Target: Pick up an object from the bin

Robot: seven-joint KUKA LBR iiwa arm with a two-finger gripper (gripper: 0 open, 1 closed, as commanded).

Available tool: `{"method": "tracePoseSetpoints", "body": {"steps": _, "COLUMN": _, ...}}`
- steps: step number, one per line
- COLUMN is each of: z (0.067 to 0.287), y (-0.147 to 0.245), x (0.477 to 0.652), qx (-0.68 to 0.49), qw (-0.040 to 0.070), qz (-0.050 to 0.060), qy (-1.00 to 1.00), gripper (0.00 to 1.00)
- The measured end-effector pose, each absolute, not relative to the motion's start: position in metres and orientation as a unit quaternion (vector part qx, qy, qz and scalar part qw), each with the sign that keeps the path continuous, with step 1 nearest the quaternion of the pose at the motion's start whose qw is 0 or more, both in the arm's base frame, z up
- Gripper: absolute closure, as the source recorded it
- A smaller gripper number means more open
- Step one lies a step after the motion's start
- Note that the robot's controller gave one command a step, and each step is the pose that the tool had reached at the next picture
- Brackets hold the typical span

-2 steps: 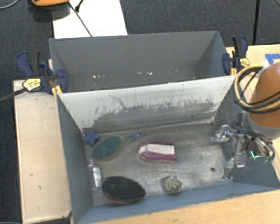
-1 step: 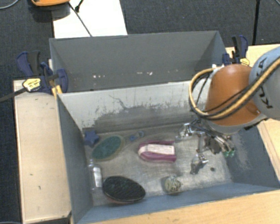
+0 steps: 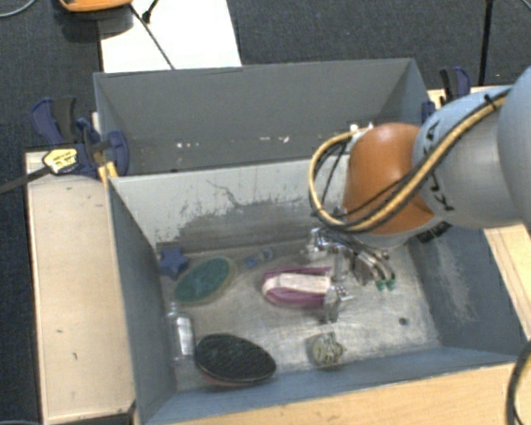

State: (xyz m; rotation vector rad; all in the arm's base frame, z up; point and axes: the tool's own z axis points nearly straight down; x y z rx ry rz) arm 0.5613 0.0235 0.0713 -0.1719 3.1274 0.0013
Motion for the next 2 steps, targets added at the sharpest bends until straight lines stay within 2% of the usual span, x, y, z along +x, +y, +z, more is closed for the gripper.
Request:
{"method": "tracePoseSetpoints", "body": {"steps": 1, "z": 0.076, "y": 0.02, "x": 0.564, "qx": -0.055, "qw": 0.011, "qz": -0.001, "qy": 0.998, "gripper": 1.0}}
{"method": "tracePoseSetpoints", "body": {"steps": 2, "z": 0.22, "y": 0.042, "x": 0.553, "qx": -0.07, "qw": 0.005, "qz": 0.0, "qy": 0.998, "gripper": 1.0}}
